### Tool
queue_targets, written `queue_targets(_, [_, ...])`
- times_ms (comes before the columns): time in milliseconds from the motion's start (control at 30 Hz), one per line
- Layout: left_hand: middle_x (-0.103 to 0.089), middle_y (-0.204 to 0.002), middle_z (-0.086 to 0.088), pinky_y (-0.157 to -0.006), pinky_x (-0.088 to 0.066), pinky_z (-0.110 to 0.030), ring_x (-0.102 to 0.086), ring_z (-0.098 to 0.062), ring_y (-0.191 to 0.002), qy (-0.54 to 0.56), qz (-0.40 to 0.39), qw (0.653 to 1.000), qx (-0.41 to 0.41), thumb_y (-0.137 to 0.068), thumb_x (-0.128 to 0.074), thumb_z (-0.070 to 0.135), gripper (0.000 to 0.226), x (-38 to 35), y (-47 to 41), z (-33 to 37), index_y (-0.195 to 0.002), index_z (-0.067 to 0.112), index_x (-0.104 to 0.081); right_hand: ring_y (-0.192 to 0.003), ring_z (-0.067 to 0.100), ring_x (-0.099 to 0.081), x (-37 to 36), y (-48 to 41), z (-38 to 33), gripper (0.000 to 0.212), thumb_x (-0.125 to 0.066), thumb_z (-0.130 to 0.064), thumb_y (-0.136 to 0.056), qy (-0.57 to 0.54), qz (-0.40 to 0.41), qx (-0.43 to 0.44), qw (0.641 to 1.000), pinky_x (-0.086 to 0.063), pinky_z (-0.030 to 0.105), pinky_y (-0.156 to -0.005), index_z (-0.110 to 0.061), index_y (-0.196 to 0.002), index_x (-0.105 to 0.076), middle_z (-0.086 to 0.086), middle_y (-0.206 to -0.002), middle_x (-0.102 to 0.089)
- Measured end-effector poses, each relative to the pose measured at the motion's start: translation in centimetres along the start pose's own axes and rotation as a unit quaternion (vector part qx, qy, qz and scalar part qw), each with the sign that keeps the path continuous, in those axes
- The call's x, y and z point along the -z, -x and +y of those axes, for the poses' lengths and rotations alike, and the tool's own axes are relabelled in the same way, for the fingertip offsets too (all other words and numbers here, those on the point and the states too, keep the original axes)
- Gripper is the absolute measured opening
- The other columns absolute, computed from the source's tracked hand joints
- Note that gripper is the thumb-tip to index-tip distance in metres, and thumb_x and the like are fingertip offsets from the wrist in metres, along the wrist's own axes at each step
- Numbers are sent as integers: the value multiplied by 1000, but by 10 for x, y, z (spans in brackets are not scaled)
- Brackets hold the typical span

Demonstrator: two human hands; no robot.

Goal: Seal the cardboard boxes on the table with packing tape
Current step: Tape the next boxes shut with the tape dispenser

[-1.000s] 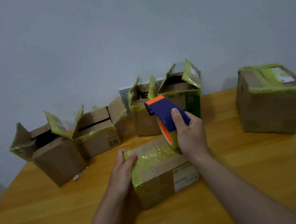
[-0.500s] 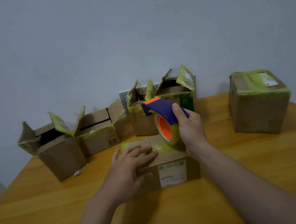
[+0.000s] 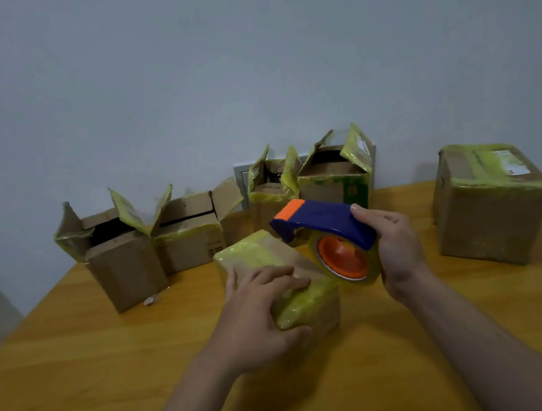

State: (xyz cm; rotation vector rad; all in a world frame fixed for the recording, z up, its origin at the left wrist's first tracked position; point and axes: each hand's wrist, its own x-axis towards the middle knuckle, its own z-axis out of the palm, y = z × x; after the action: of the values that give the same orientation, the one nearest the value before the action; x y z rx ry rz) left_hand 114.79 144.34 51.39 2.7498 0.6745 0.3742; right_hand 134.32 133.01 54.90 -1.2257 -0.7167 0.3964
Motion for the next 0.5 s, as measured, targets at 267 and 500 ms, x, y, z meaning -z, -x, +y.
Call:
queue_targets(267, [-42,-158,20,-129,-15,-46,-25,-3,-152,118,-12,993,13,-89,-73,17,71,14,-13,-28,-147,49,-47,-68,22,-66,20,3,-6,26,-65,-33,-90,-8,-79,26,997,-50,29,-64,-16,-77,-80,9,-72,-73])
queue_targets(500, [-75,-96,-10,-73,-59,-27,-72,-19,-82,618,30,765,178,-88,-66,49,46,51,-25,3,-108,9,-74,-58,19,-65,18,9,-12,27,-53,-22,-90,-67,-176,52,981,-50,21,-53,-9,-80,-75,10,-68,-69])
